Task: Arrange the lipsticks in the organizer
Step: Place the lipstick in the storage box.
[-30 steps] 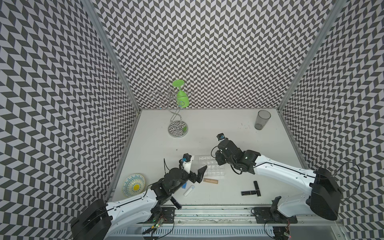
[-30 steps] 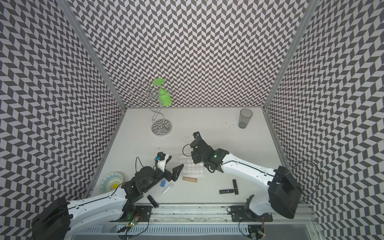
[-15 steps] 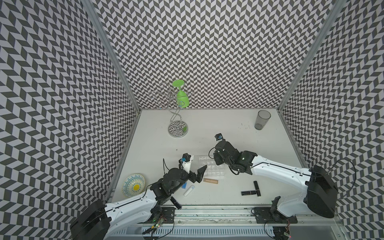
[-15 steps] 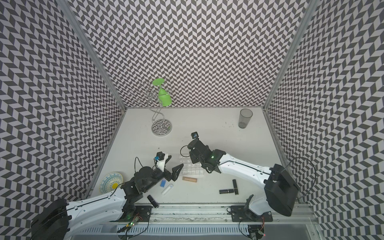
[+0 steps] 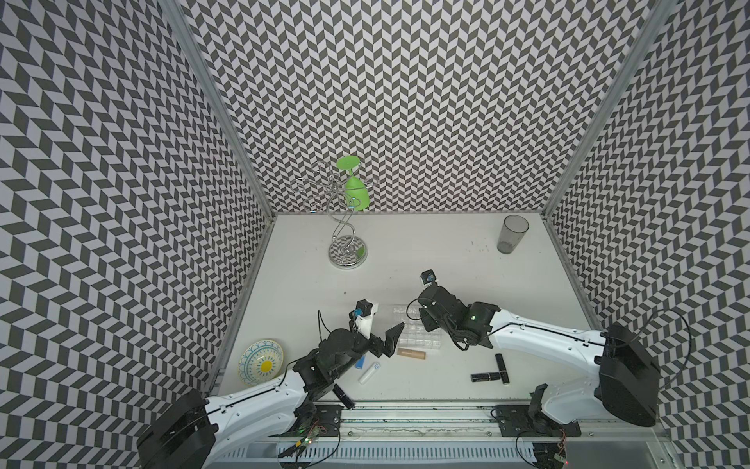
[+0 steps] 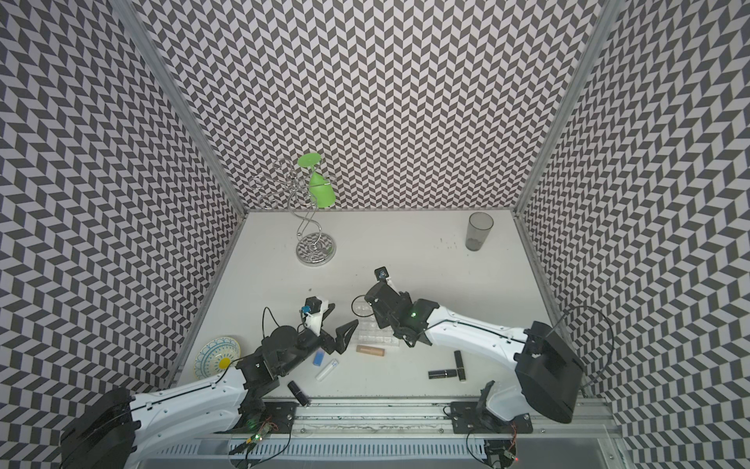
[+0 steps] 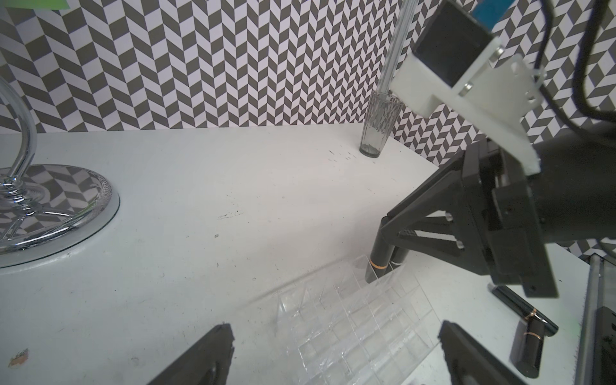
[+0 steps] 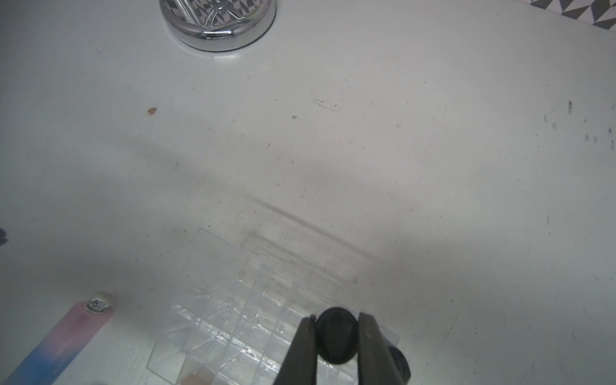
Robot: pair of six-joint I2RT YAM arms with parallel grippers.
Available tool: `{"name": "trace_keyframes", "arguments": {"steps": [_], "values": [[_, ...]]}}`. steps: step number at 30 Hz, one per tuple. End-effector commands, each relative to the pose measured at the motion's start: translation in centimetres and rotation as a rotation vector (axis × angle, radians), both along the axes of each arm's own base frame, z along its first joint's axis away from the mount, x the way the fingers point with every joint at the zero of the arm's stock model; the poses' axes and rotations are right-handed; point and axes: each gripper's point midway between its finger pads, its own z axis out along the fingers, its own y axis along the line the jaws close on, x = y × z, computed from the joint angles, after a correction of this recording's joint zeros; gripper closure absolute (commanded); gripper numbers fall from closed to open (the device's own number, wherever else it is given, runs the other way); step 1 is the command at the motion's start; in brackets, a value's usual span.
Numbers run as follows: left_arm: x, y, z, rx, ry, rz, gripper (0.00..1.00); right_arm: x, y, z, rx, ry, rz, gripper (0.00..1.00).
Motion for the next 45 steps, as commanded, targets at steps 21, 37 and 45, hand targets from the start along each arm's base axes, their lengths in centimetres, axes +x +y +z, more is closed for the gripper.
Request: {"name": "trace_keyframes", "arguments": {"steps": [21,37,45], "values": [[-0.2,-0.5,-1.3,-0.023,0.049,-0.030,0.01,-1.2,0.5,0.3,0.071,0.034,0.031,0.48],[-2.7,-1.7,0.2,-0.115,0.071,-0.174,0.12,-7.6,-13.5,0.3,0.119,0.157,-0.426,0.41],[-4.2,-3.1,1.7,-0.156,0.053,-0.297,0.12,-8.9,-16.3,-6.1,0.034,0.319,-0.589,0.39]]}}
